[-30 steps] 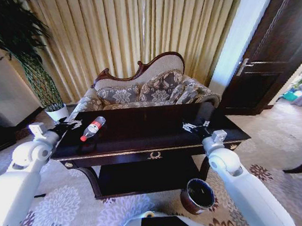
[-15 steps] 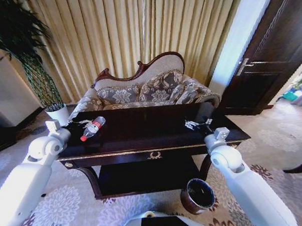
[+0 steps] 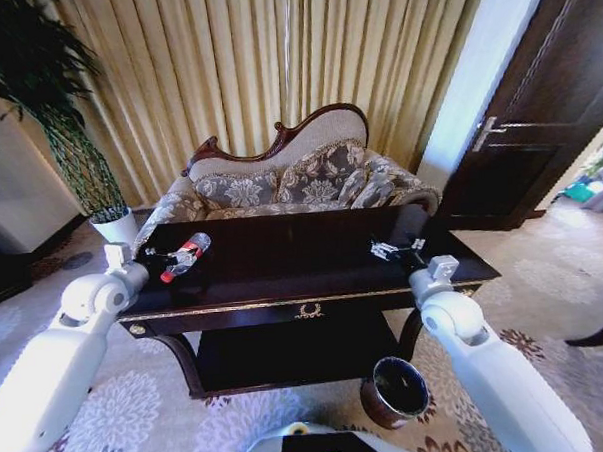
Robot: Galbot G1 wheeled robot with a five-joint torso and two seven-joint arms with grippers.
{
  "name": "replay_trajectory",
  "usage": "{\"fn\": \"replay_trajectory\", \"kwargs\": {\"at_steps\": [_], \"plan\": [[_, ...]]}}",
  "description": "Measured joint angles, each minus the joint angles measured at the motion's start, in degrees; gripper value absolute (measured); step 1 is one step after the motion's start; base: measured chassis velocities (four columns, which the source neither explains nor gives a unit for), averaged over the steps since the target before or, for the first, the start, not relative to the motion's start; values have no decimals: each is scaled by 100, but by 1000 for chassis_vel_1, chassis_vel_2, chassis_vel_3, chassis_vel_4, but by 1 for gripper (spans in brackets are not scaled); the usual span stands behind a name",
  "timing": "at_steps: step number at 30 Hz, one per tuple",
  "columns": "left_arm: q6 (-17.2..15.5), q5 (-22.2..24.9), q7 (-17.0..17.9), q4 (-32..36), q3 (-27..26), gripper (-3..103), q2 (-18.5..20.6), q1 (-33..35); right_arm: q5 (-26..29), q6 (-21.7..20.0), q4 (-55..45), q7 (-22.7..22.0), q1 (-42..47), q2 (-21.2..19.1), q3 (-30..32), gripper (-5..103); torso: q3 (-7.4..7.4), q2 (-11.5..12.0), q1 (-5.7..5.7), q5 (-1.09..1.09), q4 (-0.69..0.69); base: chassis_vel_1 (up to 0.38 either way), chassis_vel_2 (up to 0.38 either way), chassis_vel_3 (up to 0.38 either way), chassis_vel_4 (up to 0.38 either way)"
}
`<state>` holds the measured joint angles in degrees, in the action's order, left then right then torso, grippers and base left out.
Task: Move to the front of the table and place the trash on the table into the trash bin.
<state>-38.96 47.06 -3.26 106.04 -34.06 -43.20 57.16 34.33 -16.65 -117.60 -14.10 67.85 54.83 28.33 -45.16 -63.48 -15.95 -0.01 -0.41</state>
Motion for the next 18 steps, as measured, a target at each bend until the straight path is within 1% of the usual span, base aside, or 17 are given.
{"fn": "replay_trajectory", "kwargs": {"at_steps": [11, 18], "plan": [[-100, 10, 45, -55, -11, 100, -2, 12, 12, 0, 4, -6, 16, -22, 29, 100, 0, 0, 0, 0, 0, 0, 0, 0, 0], [-103, 16, 42, -108, -3, 100, -34, 8, 13, 0, 4, -7, 19, -29, 31, 100, 0, 0, 0, 0, 0, 0, 0, 0, 0]]}}
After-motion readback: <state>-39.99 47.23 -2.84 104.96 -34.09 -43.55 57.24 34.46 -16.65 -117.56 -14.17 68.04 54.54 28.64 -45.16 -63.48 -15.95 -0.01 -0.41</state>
